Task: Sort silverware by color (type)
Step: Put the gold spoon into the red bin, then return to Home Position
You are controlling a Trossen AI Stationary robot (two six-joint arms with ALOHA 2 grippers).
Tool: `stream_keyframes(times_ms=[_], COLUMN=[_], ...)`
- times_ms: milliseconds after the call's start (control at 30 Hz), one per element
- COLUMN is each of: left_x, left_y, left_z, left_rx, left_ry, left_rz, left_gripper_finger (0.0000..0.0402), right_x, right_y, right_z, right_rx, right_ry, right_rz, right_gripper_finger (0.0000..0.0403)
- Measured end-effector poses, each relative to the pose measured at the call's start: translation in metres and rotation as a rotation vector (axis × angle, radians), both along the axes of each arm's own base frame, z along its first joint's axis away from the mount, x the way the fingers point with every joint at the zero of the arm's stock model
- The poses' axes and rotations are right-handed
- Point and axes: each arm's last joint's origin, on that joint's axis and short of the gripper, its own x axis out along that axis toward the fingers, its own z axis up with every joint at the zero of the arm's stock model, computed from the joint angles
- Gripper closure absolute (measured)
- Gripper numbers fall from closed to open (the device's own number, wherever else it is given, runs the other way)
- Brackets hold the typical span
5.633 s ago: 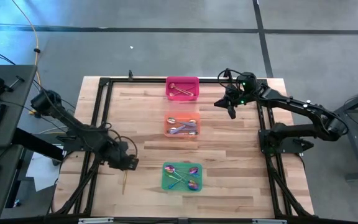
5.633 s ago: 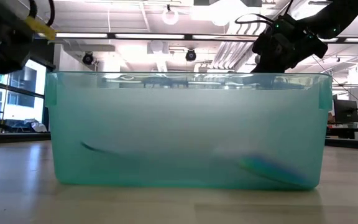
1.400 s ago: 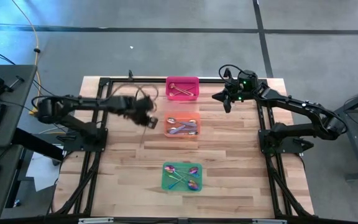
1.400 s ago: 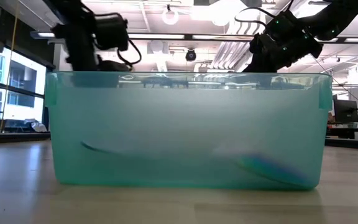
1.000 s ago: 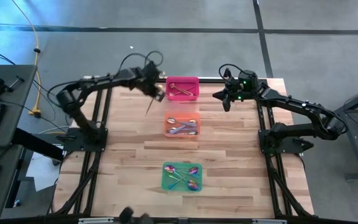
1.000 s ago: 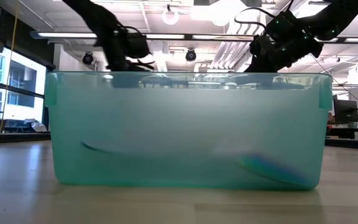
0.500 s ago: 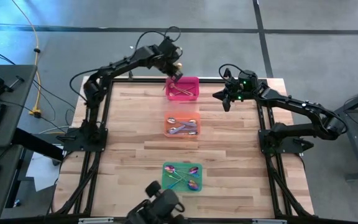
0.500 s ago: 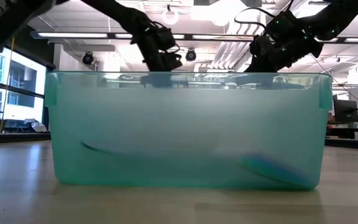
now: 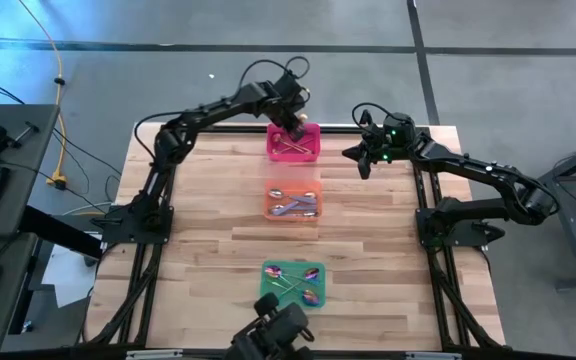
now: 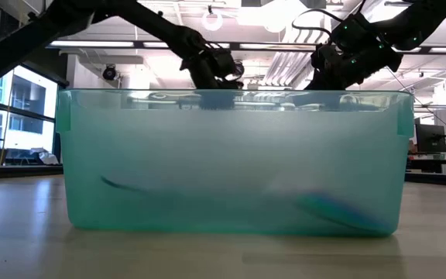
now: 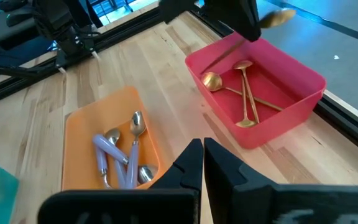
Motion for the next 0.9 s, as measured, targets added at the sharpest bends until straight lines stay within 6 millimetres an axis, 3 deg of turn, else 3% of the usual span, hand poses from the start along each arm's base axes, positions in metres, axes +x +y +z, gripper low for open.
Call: stream_keyframes(times_ms=[233, 633, 900], left_x=[0.006, 0.015, 0.017], left_y=[0.002, -0.005, -0.020], left_z=[-0.020, -0.019, -0.002], left_rx=[-0.024, 0.005, 0.035], left_ry=[0.033, 0.009, -0.066], left_rz=[0.002, -0.027, -0.052], left_gripper_finger=[0.0395, 0.0351, 0.0398], right_x=[0.000, 0.000, 0.002], right_y=[-0.001, -0.001, -0.003], right_z=[0.000, 0.000, 0.007], right_rx=[0.004, 0.003, -0.080], right_ry=[0.005, 0.005, -0.052], right_rz=[-0.029, -0.029, -0.014], right_gripper_finger=[0.0403, 0.0403, 0.0403])
